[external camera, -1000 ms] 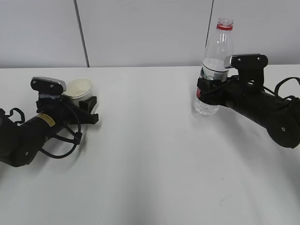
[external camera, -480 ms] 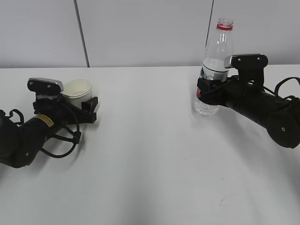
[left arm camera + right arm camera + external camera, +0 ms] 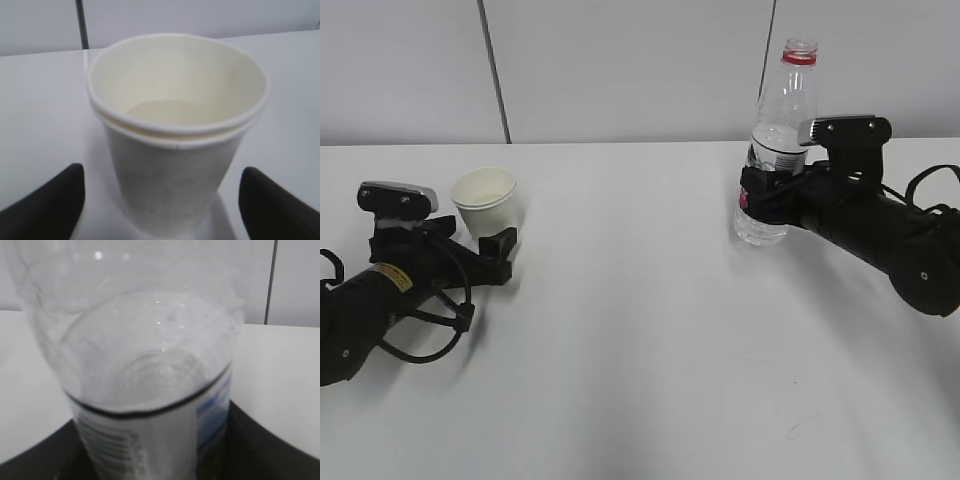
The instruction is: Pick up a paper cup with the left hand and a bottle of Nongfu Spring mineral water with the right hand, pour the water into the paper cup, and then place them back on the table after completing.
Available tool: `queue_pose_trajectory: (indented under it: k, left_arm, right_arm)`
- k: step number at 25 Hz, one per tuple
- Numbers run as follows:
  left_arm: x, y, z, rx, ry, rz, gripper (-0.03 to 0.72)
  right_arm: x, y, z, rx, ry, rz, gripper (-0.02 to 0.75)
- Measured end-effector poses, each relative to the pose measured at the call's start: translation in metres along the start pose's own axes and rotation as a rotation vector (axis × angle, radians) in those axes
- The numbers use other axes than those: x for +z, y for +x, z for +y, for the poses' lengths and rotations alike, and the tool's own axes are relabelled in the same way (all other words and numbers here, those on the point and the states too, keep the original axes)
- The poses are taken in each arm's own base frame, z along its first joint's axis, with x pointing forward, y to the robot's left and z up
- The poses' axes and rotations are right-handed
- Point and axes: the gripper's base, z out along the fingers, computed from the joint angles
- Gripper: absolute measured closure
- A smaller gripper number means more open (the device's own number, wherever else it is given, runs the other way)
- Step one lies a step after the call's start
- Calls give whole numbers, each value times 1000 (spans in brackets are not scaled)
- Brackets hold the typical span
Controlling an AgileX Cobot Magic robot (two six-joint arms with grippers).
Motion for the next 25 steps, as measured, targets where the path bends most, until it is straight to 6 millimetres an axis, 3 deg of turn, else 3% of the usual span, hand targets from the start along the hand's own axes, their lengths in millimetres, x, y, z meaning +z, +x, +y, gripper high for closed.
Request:
queue_pose_trajectory:
  k: [14, 25]
  left_arm:
    - [-49, -22, -8, 1, 0, 3, 112]
    - [-53, -23, -9, 7, 12, 3, 112]
  right_arm:
    - [8, 28, -2, 14, -14, -10, 322]
    - [9, 31, -2, -141, -15, -28, 322]
